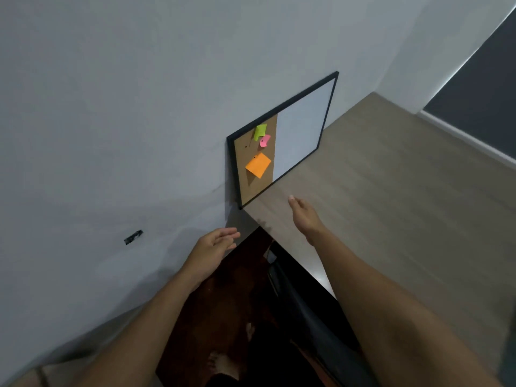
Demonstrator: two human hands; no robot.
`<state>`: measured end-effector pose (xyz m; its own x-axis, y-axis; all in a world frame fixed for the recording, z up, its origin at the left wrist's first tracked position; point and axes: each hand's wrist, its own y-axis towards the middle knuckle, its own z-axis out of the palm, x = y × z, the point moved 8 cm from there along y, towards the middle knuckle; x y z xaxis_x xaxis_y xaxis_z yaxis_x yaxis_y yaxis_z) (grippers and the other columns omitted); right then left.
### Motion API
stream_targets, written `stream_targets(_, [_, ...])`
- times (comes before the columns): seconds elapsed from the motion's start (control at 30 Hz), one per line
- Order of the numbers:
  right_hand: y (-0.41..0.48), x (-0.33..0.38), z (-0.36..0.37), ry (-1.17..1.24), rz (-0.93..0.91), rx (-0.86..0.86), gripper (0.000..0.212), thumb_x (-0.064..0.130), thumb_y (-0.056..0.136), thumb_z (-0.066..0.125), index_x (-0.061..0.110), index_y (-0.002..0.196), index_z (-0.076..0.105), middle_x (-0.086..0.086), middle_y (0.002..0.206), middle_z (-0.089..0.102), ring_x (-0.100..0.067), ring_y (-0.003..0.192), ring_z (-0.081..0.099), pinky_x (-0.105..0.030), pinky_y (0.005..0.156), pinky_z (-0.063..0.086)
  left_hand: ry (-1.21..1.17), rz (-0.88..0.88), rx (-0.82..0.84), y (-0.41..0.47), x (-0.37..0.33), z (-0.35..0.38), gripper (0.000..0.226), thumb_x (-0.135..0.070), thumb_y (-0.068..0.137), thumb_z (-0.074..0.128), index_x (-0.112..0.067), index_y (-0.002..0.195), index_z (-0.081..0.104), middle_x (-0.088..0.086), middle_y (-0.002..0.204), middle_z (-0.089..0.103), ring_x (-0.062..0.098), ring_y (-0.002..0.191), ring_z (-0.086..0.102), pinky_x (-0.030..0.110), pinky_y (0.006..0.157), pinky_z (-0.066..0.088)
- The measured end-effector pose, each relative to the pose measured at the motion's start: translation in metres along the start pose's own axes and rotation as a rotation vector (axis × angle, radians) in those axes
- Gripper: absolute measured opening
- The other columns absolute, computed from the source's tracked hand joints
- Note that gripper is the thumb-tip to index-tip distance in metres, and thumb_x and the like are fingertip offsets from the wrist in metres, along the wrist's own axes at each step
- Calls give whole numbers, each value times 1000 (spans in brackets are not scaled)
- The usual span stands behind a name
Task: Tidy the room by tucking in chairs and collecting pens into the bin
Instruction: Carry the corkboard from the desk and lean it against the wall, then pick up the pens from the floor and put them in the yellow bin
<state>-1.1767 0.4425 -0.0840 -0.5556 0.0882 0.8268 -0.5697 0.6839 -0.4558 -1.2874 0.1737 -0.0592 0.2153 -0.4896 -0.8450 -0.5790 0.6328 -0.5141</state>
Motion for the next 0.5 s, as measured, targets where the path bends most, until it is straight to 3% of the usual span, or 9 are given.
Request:
stream_targets(0.1, [-25, -14, -16, -15, 5, 3, 64, 55, 109, 47, 12, 157, 48, -6, 161, 49, -26, 149, 45, -38, 114, 36, 24, 33, 31, -14, -8, 18, 33, -24, 113, 51, -23, 143, 67, -13, 134, 74, 5, 119, 73, 10, 88, 54])
stream_targets(0.2, [-47, -25, -36, -54, -19, -12, 61, 53, 109, 49, 12, 153, 54, -7, 157, 54, -26, 146, 49, -33, 108, 36, 27, 58, 38, -26, -14, 36, 34, -20, 113, 51, -19, 143, 66, -9, 135, 74, 4, 117, 73, 5, 81, 54])
stream_targets(0.37, [-90, -47, -81, -90, -66, -45, 54, 47, 110, 51, 8, 146, 62, -7, 150, 61, -21, 137, 56, -30, 107, 37, 32, 100, 43, -53, -24, 74, 33, -19, 113, 51, -20, 141, 67, -10, 133, 75, 0, 111, 75, 8, 85, 56])
stream_targets(0.5, [-139, -71, -126, -130, -120, -64, 44, 36, 112, 51, 4, 138, 67, -5, 135, 67, -10, 121, 56, -25, 100, 37, 34, 136, 55, -80, -26, 121, 31, -16, 113, 51, -19, 139, 68, -8, 132, 76, 6, 114, 75, 23, 101, 57])
